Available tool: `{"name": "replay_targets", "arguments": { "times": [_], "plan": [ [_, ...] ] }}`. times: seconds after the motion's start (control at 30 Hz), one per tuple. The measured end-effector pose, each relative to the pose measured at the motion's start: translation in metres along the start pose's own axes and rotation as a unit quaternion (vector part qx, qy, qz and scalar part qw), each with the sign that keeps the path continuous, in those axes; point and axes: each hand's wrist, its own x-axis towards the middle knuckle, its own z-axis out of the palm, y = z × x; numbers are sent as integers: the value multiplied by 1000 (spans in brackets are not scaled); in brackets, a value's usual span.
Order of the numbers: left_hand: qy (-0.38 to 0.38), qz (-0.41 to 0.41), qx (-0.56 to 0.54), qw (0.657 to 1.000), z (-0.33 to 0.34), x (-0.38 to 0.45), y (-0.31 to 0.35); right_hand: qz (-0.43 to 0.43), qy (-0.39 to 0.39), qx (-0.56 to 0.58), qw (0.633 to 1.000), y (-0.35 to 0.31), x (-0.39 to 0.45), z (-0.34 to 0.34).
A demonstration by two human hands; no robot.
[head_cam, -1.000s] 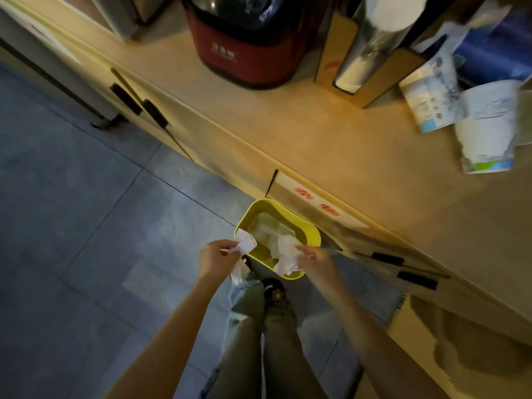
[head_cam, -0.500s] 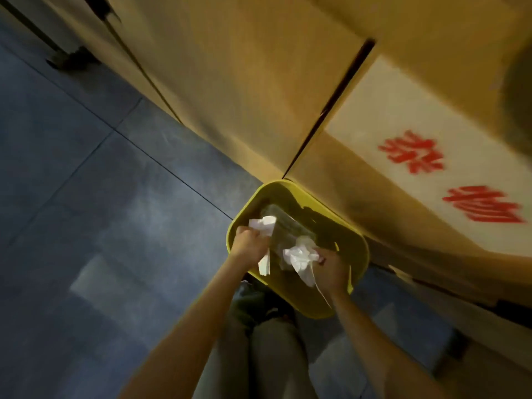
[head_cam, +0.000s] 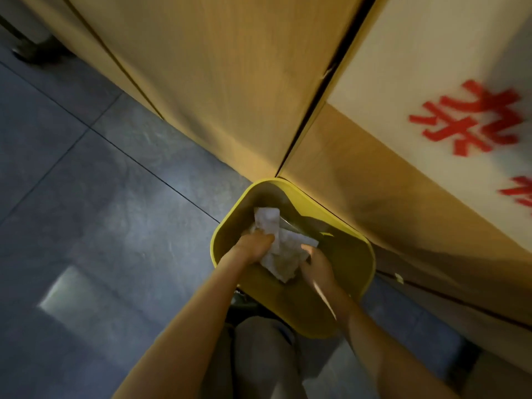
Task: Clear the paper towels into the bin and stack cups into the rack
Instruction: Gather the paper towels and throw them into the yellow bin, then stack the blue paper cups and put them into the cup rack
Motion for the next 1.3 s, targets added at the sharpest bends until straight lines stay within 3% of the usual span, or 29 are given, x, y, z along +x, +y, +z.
{"name": "replay_targets", "arguments": {
  "times": [0.13, 0.37, 0.63, 0.83, 1.03, 1.1, 1.3],
  "plan": [
    [51, 40, 7, 998, -13, -56, 17, -25, 44, 54, 997, -32, -44, -31],
    [126, 144, 126, 973, -62, -177, 83, -107, 53, -8, 993, -114, -150, -104],
    [125, 222, 300, 919, -106, -318, 174, -131, 40, -68, 988, -196, -285, -196],
    [176, 317, 381, 851, -110, -400, 261, -148, 176, -88, 969, -225, -357, -275],
    [230, 400, 418, 783, -84, -438, 329, -138, 317, -95, 933, -213, -396, -344],
    [243, 425, 397, 776, -72, -440, 347, -127, 365, -80, 919, -203, -402, -361],
    [240, 431, 319, 810, -36, -418, 389, -106, 429, 18, 897, -166, -379, -407]
  ]
}}
